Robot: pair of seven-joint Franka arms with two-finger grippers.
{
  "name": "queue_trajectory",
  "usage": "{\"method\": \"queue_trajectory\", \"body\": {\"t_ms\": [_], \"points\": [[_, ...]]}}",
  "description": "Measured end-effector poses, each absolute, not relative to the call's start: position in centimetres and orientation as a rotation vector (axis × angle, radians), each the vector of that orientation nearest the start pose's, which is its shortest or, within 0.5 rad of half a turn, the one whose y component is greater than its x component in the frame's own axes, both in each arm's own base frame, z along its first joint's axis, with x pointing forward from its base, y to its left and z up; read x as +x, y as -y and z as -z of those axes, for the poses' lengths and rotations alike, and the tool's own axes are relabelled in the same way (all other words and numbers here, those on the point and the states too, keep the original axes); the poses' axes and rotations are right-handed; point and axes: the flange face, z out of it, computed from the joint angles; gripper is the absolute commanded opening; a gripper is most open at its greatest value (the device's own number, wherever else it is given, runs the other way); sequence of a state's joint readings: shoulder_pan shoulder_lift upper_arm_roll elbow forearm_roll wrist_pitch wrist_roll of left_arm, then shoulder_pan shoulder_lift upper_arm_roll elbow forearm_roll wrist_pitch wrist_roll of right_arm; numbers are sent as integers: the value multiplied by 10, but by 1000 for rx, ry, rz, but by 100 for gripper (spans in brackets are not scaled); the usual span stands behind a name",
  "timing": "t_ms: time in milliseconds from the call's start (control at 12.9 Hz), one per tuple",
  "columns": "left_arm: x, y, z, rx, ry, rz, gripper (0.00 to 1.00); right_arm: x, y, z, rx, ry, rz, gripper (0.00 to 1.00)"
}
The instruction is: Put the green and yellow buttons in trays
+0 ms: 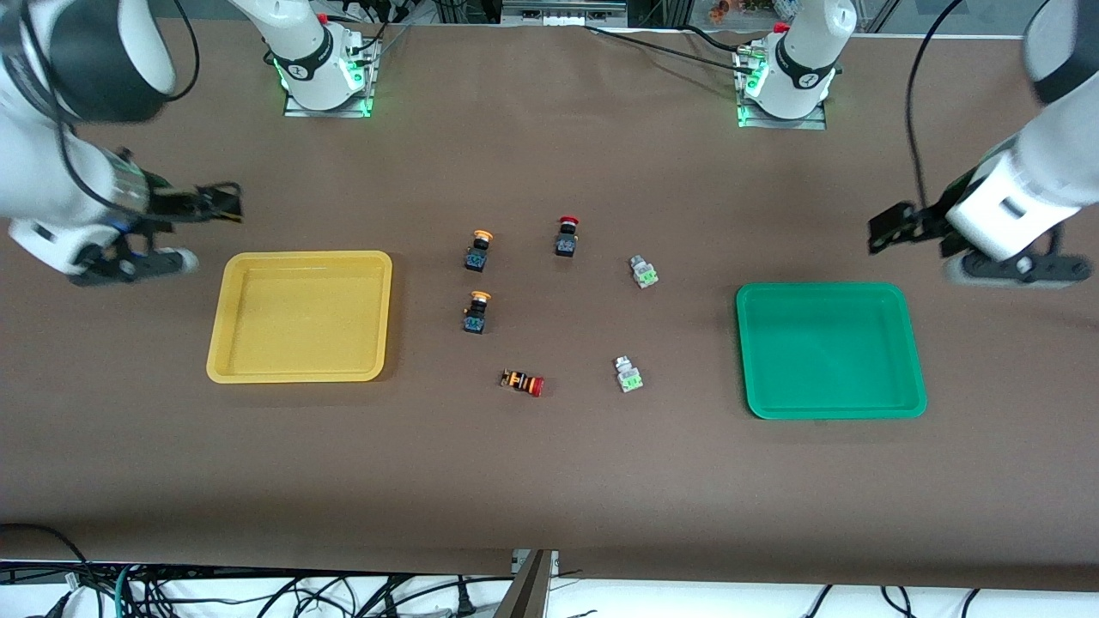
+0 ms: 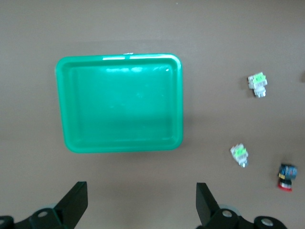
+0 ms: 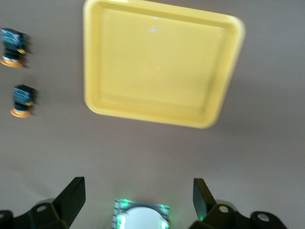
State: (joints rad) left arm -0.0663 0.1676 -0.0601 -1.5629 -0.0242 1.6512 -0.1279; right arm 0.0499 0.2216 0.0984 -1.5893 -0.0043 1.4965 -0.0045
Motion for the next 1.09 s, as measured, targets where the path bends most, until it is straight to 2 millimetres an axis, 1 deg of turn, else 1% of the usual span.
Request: {"method": "queue_trajectory", "body": {"t_ms": [78, 155, 310, 388, 465, 543, 698, 775, 853, 1008, 1085], "points": [[613, 96, -511, -3165, 13, -128, 100, 596, -103, -458, -3097, 199, -501, 100], [626, 119, -484, -3170, 32, -105, 100, 601, -128, -433, -3107, 160, -509, 100], [644, 165, -433, -3180, 124, -58, 100, 604, -180, -388, -3136, 62, -508, 100], [652, 185, -409, -3186, 164, -37, 100, 601, -206, -369, -3151, 7, -500, 100], [658, 207, -387, -3189, 194, -34, 100, 594, -233, -353, -3165, -42, -497, 100], [664, 230, -366, -3190, 233, -37, 100, 583, -261, -335, -3181, -93, -493, 100], [677, 270, -325, -3198, 294, -25, 100, 556, -306, -297, -3197, -202, -455, 100], [682, 282, -304, -3206, 301, -9, 100, 542, -323, -278, -3188, -249, -443, 100], [685, 289, -286, -3213, 300, 5, 100, 529, -336, -264, -3175, -299, -438, 100], [685, 303, -254, -3219, 293, 10, 100, 510, -355, -242, -3168, -371, -428, 100], [683, 311, -244, -3223, 296, 19, 100, 503, -363, -233, -3164, -391, -410, 100]]}}
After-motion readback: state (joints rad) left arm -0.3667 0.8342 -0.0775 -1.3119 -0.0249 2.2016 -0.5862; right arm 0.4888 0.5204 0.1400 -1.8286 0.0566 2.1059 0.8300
